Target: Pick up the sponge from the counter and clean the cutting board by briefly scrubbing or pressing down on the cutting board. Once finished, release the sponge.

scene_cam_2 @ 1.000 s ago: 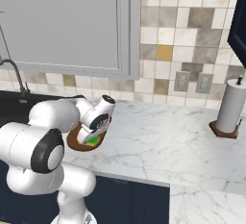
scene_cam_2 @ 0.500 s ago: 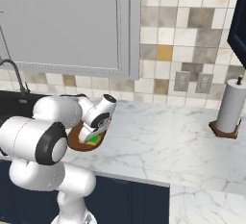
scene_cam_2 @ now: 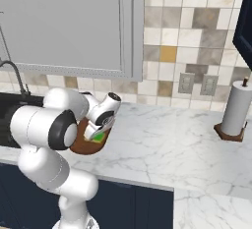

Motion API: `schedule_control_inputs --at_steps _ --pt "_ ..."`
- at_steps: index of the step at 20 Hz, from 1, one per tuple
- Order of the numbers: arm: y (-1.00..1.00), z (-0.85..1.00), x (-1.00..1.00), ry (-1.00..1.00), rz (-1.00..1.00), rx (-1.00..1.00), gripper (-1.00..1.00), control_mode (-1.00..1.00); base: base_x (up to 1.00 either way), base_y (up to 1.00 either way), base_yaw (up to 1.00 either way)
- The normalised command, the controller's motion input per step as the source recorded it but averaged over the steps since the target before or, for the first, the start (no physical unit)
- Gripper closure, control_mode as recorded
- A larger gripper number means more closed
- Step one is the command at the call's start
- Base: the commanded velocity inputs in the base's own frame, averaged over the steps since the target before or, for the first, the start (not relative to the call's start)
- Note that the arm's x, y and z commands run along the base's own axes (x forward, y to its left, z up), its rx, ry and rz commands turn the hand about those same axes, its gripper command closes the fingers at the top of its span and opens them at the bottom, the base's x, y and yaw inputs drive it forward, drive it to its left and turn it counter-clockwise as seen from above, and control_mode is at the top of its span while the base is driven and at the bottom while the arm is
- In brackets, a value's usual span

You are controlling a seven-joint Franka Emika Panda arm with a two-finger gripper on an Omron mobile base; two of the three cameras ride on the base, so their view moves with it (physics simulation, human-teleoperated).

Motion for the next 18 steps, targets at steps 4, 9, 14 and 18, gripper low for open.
schedule_control_inputs --at_steps 4,9,14,18 --pt "0.0 -0.04 0.52 0.0 0.0 0.02 1.0 -1.0 0.0 0.0 0.0" --pt "0.0 -0.07 0.55 0.0 0.0 0.01 1.0 -1.0 0.0 0.0 0.0" --pt "0.0 -0.06 0.54 0.0 0.0 0.01 1.0 -1.0 0.0 0.0 0.0" --pt "0.0 -0.01 0.51 0.0 0.0 0.0 1.0 -1.0 0.0 0.0 0.0"
